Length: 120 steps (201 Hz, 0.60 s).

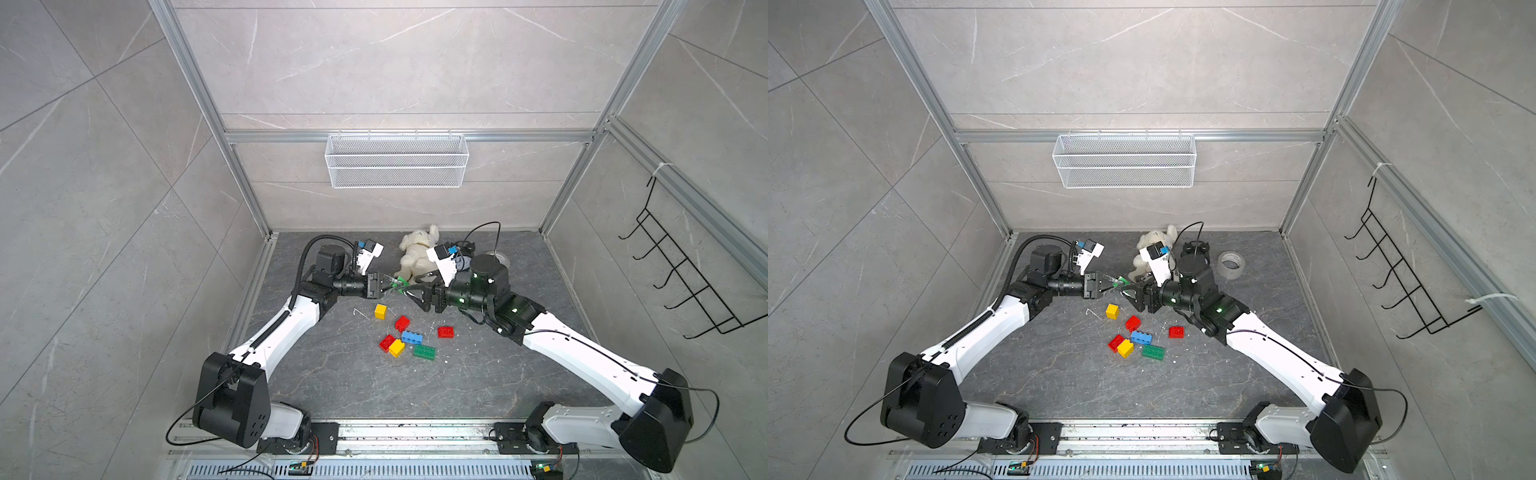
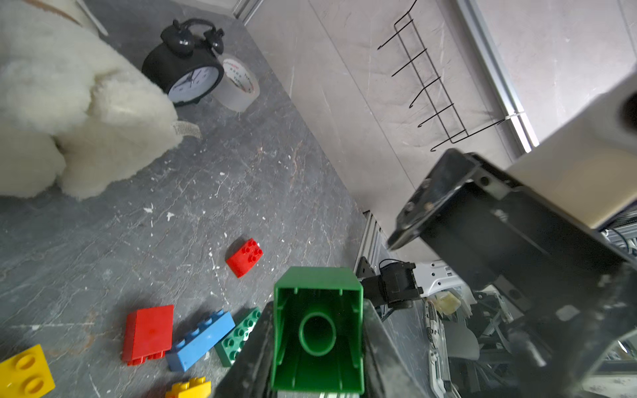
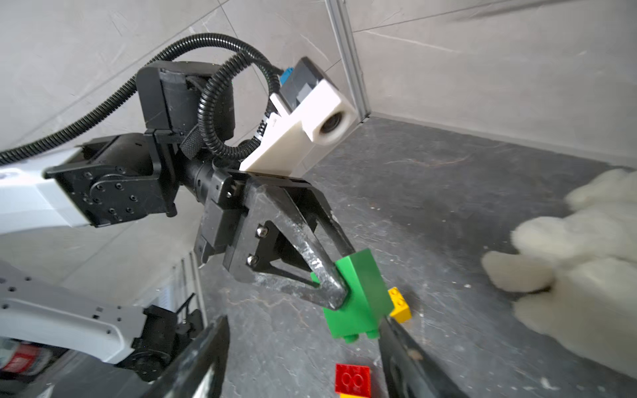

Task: Assemble the letter r with lego
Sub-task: Place the lego brick at the center of the board.

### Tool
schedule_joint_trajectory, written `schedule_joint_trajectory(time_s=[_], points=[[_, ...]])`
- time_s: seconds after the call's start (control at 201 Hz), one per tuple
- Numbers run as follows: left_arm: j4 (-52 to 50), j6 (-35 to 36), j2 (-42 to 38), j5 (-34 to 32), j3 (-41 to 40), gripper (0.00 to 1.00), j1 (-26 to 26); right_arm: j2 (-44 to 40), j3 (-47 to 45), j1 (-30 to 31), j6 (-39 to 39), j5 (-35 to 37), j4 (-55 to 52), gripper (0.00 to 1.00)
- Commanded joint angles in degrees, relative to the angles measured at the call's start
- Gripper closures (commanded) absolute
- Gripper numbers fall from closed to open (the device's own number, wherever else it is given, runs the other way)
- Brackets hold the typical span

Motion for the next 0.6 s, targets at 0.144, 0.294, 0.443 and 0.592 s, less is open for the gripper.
schedule_joint_trajectory(time_s=[0.144,0.294,0.443,0.592], points=[[17.6,-8.2,-4.6,2.1,-2.9,0.82,-0.5,3.1,-1.5,-1.9,8.6,-10.7,9.9,0.29],[17.4,-8.7,-4.0,3.5,-2.5,0.83,-1.0,2.7,-3.3,-3.7,10.6,-10.8,12.9,0.29],[16.9,-8.3,-4.6,3.0,-3.0,0.83,-1.1,2.3,-4.3,-6.0,11.4,-10.8,13.6,0.29],[17.3,-8.4,-4.2,3.0,-2.0,0.83,-2.1,3.9,-4.0,-6.2,10.3,-10.2,11.6,0.30]])
